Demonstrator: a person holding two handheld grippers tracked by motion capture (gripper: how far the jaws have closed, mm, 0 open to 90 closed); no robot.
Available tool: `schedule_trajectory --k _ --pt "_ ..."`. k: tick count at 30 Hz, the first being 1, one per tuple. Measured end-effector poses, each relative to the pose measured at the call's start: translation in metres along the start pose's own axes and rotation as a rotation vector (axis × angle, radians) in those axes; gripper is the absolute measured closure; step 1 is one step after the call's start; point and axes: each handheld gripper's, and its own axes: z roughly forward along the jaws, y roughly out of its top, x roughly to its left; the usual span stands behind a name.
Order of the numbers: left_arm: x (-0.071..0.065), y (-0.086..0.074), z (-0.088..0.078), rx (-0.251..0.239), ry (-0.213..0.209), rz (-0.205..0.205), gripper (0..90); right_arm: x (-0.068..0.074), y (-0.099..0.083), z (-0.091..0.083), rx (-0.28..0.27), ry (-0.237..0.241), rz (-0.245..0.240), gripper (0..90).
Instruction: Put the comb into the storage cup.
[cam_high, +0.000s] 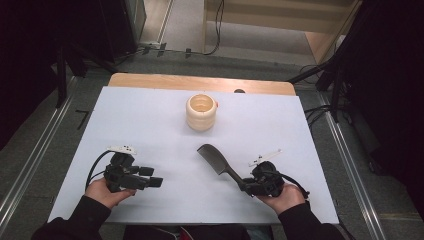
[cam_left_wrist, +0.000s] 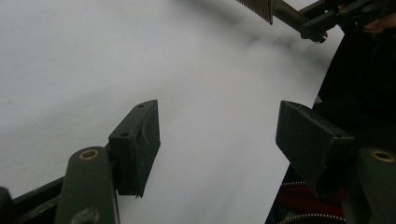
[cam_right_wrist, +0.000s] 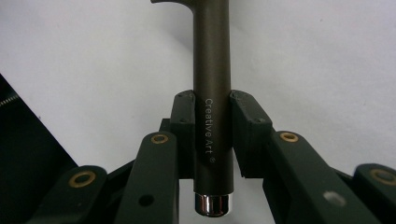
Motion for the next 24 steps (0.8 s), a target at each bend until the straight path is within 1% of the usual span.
schedule_trajectory --k 3,5,6,10,11,15,16,21,22,24 --pt "-0.001 0.001 0.000 -0.007 0.002 0.001 31.1 -0.002 0.002 -0.002 -0.031 0.029 0.014 70.2" --pt "-0.001 0.002 0.000 -0.008 0.002 0.000 31.1 -0.002 0.003 -0.003 -0.039 0.037 0.020 70.2" --pt "-0.001 0.002 0.001 -0.010 0.004 -0.003 31.1 -0.003 0.005 -0.005 -0.058 0.057 0.026 70.2" --pt "-0.002 0.004 0.002 -0.017 0.009 -0.003 31.1 -0.003 0.010 -0.007 -0.114 0.092 0.034 70.2" --pt "-0.002 0.005 0.002 -0.021 0.009 -0.001 31.1 -0.003 0.011 -0.007 -0.129 0.107 0.036 70.2" --pt "-0.003 0.006 0.001 -0.040 0.006 -0.006 31.1 -0.003 0.017 -0.007 -0.191 0.150 0.056 70.2" --pt "-0.003 0.006 0.001 -0.043 0.006 -0.004 31.1 -0.003 0.019 -0.006 -0.199 0.159 0.063 70.2" --pt "-0.004 0.009 0.001 -0.061 0.009 -0.018 31.1 -0.001 0.024 -0.002 -0.213 0.154 0.063 70.2" --pt "-0.005 0.009 0.001 -0.073 0.009 -0.023 31.1 0.002 0.027 -0.001 -0.223 0.145 0.056 70.2" --pt "-0.005 0.010 0.001 -0.075 0.011 -0.024 31.1 0.004 0.029 0.000 -0.229 0.144 0.053 70.2"
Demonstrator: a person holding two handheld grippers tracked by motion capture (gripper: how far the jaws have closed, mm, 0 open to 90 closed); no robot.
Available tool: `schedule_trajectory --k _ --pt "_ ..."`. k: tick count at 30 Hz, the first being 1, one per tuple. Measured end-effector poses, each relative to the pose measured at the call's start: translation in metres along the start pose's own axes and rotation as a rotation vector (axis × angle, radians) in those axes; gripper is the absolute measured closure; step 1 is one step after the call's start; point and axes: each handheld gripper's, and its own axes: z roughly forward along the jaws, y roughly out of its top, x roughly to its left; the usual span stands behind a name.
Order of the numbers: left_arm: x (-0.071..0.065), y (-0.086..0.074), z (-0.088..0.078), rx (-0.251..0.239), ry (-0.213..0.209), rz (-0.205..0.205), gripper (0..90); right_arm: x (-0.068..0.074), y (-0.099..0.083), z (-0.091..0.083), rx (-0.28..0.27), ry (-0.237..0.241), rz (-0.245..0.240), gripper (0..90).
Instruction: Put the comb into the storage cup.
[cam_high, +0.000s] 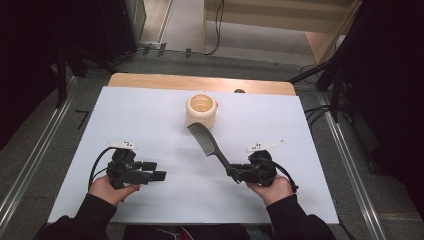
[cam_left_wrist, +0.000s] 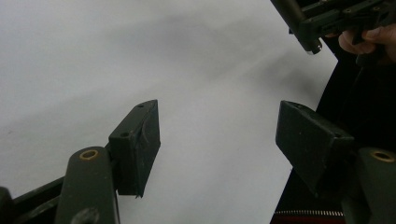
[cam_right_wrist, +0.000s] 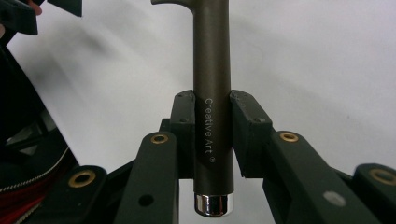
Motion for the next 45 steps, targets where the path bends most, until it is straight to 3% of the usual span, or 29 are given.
schedule_trajectory --k 3,15,28,38,45 --pt "-0.001 0.001 0.000 -0.016 0.006 -0.004 31.1 0.006 0.004 0.003 -0.029 -0.007 -0.018 70.2" --pt "-0.004 0.006 0.001 -0.057 0.016 -0.016 31.0 0.018 0.014 0.020 -0.021 -0.020 -0.033 70.2" --pt "-0.005 0.014 0.006 -0.108 0.040 -0.041 30.8 0.026 0.033 0.040 -0.087 -0.044 -0.036 70.2" --pt "0.005 0.021 0.006 -0.135 0.081 -0.084 29.6 0.035 0.054 0.060 -0.103 -0.037 -0.041 70.2" --pt "0.012 0.025 0.008 -0.133 0.097 -0.090 29.6 0.040 0.061 0.073 -0.115 -0.022 -0.035 70.2"
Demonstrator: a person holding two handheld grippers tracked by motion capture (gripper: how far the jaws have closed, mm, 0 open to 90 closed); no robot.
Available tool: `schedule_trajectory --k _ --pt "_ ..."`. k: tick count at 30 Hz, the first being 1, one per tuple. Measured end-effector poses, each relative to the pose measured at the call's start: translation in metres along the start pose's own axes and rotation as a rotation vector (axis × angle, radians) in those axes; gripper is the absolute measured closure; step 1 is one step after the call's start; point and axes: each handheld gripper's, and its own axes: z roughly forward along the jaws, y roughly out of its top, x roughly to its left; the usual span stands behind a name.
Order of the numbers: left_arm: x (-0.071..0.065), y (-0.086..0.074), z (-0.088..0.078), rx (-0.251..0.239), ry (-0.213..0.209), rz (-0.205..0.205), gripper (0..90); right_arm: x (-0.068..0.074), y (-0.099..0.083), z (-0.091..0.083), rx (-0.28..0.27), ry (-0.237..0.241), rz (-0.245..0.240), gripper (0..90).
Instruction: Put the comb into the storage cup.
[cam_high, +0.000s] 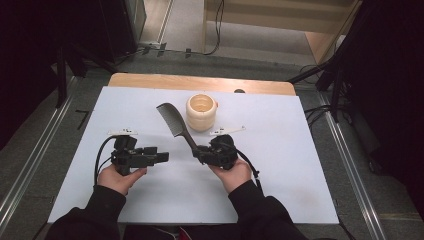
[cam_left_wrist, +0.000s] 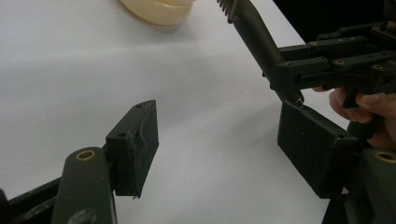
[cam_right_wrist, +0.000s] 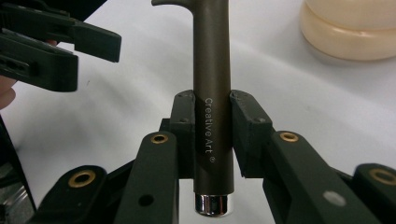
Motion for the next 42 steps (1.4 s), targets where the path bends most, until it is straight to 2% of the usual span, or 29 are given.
schedule_trajectory --k 2,12,18,21,24,30,37,42 --pt "0.001 0.002 0.000 -0.015 0.005 -0.011 29.6 0.003 0.002 0.006 -0.008 -0.018 -0.001 70.2" --pt "0.002 0.007 0.001 -0.063 0.033 -0.032 29.6 0.010 0.006 0.018 -0.048 -0.047 -0.006 70.2" --pt "0.003 0.011 0.001 -0.097 0.047 -0.038 29.6 0.013 0.008 0.026 -0.061 -0.037 0.013 70.2" --pt "0.004 0.013 0.003 -0.106 0.041 -0.072 29.7 0.014 0.009 0.029 -0.078 -0.030 0.022 70.2" --pt "0.006 0.014 0.005 -0.119 0.047 -0.088 29.7 0.015 0.009 0.031 -0.081 -0.028 0.030 70.2" --pt "0.005 0.018 0.007 -0.162 0.065 -0.091 29.9 0.015 0.012 0.036 -0.089 -0.013 0.052 70.2" --pt "0.007 0.022 0.014 -0.175 0.074 -0.104 30.0 0.018 0.017 0.041 -0.111 -0.022 0.056 70.1" --pt "0.009 0.027 0.019 -0.203 0.085 -0.116 30.4 0.021 0.021 0.045 -0.116 -0.018 0.058 70.1"
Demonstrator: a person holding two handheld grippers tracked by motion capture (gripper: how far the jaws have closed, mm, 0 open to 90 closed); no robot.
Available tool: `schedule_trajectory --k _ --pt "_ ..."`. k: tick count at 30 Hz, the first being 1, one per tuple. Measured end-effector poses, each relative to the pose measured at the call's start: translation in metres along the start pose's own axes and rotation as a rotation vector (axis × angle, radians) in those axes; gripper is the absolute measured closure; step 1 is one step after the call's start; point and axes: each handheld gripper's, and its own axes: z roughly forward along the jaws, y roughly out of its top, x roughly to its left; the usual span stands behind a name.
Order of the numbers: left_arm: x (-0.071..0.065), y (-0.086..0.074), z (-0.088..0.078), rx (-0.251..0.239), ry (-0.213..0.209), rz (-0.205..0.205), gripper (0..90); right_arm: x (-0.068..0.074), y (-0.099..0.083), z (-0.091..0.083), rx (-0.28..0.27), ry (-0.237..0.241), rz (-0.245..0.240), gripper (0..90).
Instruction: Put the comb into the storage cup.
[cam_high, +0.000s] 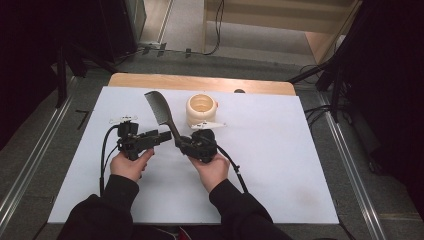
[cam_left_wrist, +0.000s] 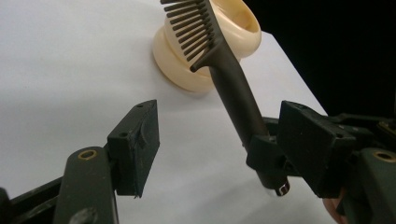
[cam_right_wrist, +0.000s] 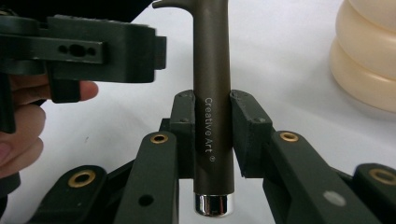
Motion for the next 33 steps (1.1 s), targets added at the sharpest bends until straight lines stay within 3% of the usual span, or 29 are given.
schedule_trajectory --k 11,19,25,33 --pt "-0.003 0.003 0.010 -0.019 0.032 0.009 31.2 0.005 0.002 0.005 -0.007 0.010 0.006 70.1" --pt "0.000 0.004 0.011 -0.019 0.040 -0.016 33.0 0.007 0.000 0.010 -0.007 0.040 0.036 70.1" --pt "0.004 0.005 0.012 -0.020 0.036 -0.047 39.5 0.006 -0.001 0.016 -0.013 0.050 0.063 70.1" --pt "0.007 0.006 0.014 -0.017 0.026 -0.076 43.6 0.008 -0.002 0.017 -0.019 0.048 0.065 70.1"
